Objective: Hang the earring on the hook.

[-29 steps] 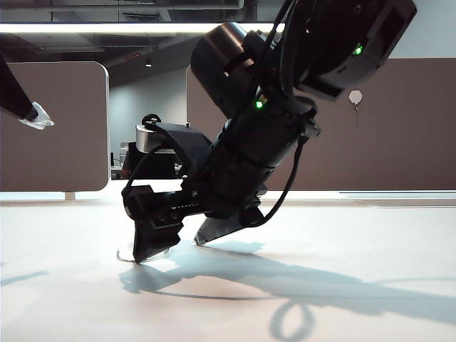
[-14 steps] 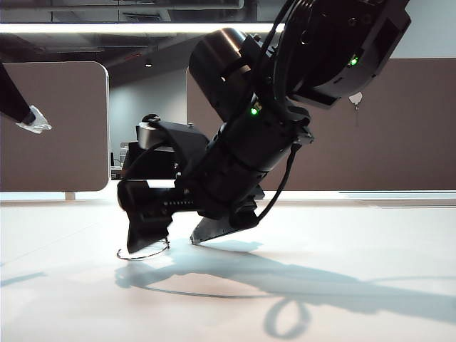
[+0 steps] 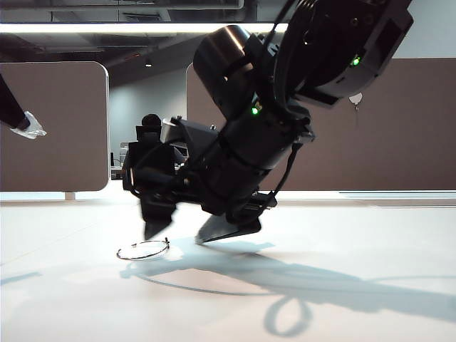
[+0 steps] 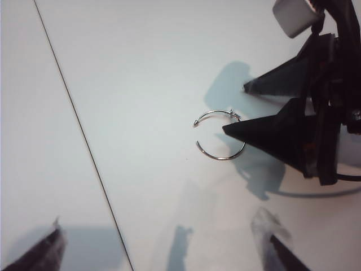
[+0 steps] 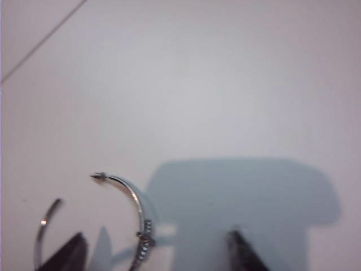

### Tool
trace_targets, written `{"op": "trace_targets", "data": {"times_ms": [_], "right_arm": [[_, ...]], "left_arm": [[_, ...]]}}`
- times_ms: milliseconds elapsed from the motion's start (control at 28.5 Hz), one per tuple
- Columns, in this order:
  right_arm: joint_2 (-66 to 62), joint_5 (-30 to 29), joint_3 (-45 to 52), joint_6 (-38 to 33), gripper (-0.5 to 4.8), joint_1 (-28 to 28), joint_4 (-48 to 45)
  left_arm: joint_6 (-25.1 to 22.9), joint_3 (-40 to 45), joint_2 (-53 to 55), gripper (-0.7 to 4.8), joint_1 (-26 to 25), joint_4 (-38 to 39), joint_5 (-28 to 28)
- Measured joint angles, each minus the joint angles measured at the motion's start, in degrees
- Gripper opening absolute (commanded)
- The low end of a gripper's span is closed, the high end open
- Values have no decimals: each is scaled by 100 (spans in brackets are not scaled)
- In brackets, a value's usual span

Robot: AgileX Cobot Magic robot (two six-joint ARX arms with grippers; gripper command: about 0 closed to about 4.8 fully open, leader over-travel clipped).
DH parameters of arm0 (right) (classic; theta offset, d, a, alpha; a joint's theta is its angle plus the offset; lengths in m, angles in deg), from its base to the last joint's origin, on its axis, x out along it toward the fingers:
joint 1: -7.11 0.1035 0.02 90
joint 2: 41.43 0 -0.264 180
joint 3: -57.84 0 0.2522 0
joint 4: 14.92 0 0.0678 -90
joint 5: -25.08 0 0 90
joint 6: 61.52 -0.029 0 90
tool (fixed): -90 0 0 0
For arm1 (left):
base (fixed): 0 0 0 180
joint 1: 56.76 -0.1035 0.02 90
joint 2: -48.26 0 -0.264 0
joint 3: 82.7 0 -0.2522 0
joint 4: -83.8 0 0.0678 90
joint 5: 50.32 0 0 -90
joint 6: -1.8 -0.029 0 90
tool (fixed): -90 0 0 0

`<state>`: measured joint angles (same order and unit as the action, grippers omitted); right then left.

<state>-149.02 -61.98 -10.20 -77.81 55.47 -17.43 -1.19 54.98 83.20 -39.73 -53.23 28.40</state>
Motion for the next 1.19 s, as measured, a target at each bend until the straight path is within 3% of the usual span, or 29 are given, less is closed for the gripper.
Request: {"op": "trace_targets", "data": {"times_ms": [351,456,666,772,1017,1193], "right_arm": [[-219,76,-59,271,349,22,-170],[-326,142,-105,304,318,61,-240],[-382,361,-114,387,142,162,-205],[-380,398,-116,389,-9,221,-164],[-240,155,-105,435,-7,164,31],[776,37,48,621,-7,-442,743]], "left_arm": [[0,0,0,479,0,2,2],[0,0,0,479,0,2,72],[0,0,0,479,0,4,136],[0,0,0,479,0,11,149],[-2,0,0,479,0,22,254],[0,0,0,479,2,-404,245]]}}
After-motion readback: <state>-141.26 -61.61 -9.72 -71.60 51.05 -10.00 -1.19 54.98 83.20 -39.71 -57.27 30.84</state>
